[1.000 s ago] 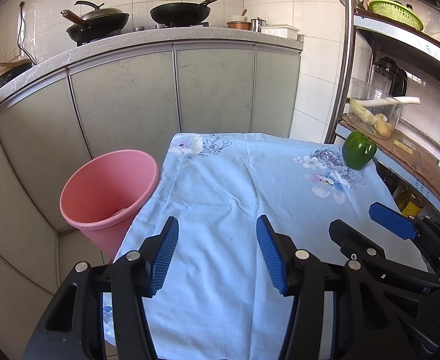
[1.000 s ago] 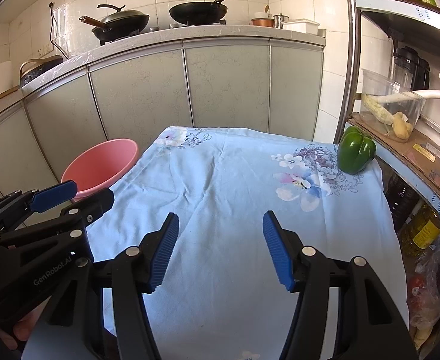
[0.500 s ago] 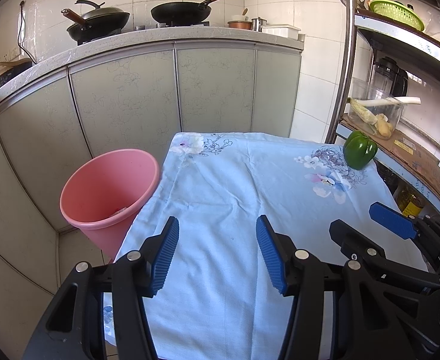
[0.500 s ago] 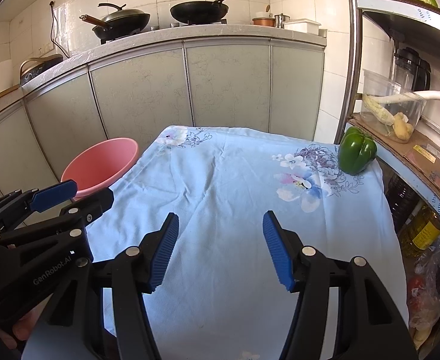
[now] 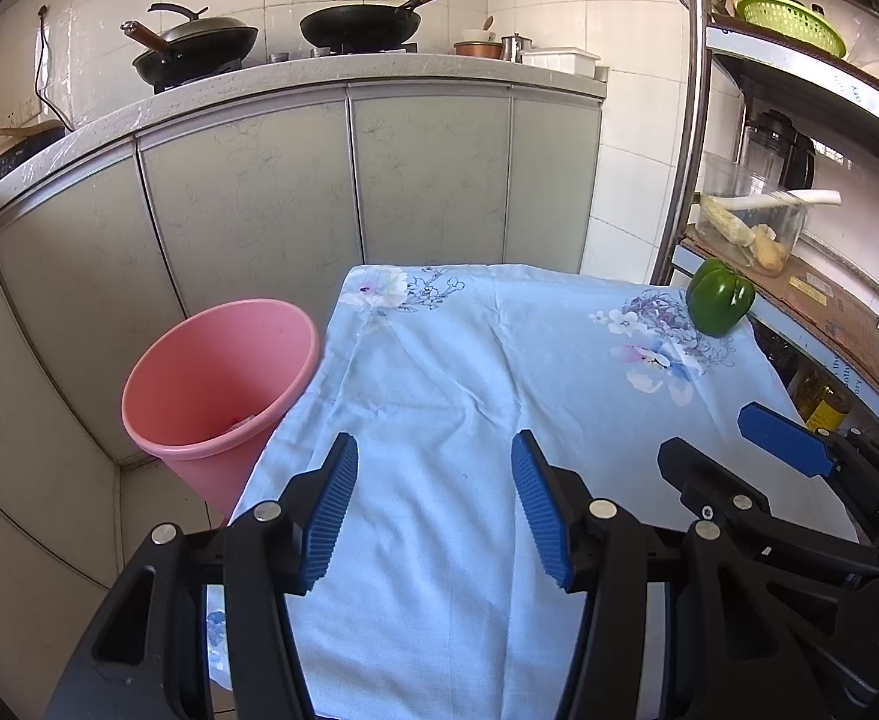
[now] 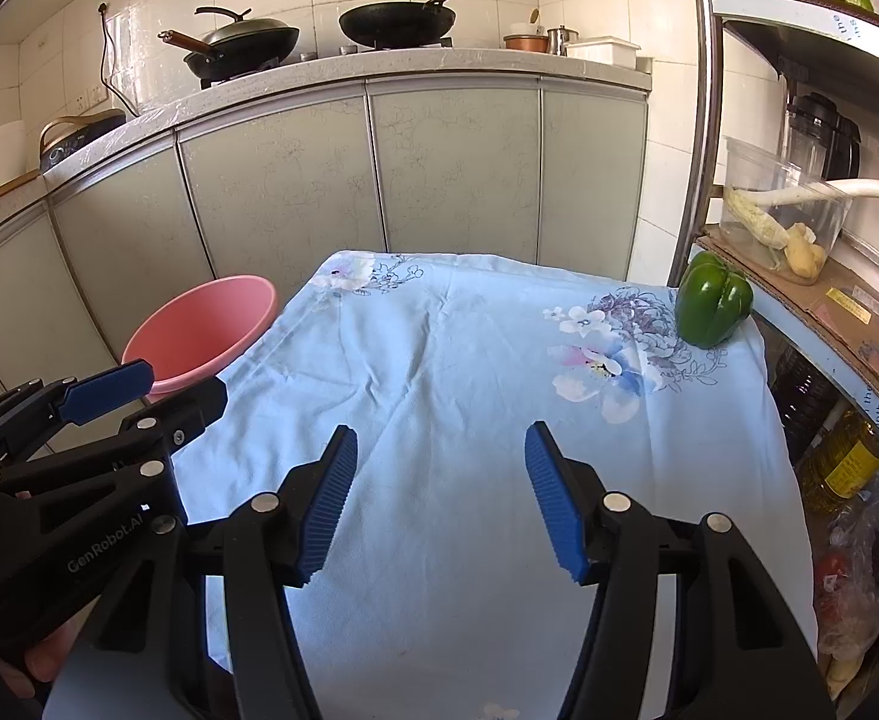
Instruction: Collect trash
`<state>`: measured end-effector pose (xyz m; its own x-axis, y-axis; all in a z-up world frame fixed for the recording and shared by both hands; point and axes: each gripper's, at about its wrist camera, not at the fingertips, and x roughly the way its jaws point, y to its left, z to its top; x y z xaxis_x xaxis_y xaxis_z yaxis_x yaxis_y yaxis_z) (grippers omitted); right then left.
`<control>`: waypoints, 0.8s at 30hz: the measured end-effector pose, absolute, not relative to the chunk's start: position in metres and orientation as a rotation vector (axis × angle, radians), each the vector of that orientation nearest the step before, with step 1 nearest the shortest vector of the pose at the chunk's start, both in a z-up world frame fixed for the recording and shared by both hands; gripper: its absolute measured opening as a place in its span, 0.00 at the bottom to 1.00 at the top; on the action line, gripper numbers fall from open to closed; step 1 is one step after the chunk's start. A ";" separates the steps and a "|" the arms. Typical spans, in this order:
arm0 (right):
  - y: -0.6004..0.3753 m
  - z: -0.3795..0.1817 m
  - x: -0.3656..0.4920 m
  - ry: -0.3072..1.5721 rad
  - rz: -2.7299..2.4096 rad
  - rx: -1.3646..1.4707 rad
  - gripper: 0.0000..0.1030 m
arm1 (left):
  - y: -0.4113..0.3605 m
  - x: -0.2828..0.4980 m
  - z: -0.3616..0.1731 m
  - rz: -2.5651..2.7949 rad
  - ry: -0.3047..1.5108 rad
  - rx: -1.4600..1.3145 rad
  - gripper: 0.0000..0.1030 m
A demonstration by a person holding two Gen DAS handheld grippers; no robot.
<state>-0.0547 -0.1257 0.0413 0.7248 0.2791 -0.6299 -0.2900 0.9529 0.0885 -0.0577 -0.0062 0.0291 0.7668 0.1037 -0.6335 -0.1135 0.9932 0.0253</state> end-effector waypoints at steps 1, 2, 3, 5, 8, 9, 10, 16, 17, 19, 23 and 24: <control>-0.126 0.041 -0.055 0.693 0.314 -0.017 0.57 | -0.007 -0.058 0.029 0.118 0.687 -0.014 0.52; -0.125 0.041 -0.055 0.692 0.315 -0.018 0.57 | -0.007 -0.058 0.029 0.119 0.687 -0.013 0.52; -0.126 0.041 -0.055 0.692 0.315 -0.018 0.57 | -0.006 -0.058 0.029 0.119 0.687 -0.013 0.52; -0.125 0.042 -0.055 0.691 0.314 -0.017 0.57 | -0.007 -0.058 0.029 0.119 0.687 -0.013 0.52; -0.125 0.042 -0.055 0.692 0.314 -0.017 0.57 | -0.007 -0.057 0.029 0.119 0.687 -0.013 0.52; -0.125 0.042 -0.055 0.692 0.314 -0.017 0.57 | -0.006 -0.057 0.029 0.120 0.688 -0.012 0.52; -0.125 0.041 -0.055 0.693 0.315 -0.017 0.57 | -0.007 -0.057 0.029 0.120 0.689 -0.012 0.52; -0.126 0.039 -0.054 0.697 0.316 -0.017 0.57 | -0.007 -0.057 0.027 0.126 0.692 -0.014 0.52; -0.126 0.038 -0.054 0.698 0.316 -0.017 0.57 | -0.007 -0.056 0.027 0.128 0.694 -0.013 0.52; -0.126 0.036 -0.053 0.701 0.316 -0.016 0.57 | -0.007 -0.054 0.026 0.132 0.702 -0.012 0.52; -0.128 0.032 -0.049 0.711 0.317 -0.009 0.57 | -0.006 -0.051 0.024 0.133 0.713 -0.014 0.52; -0.129 0.031 -0.048 0.715 0.317 -0.006 0.57 | -0.005 -0.050 0.023 0.133 0.714 -0.015 0.52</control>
<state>-0.0477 -0.1289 0.0313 0.7094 0.2835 -0.6453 -0.2874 0.9523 0.1025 -0.0503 -0.0054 0.0234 0.7475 0.1165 -0.6539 -0.1266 0.9914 0.0320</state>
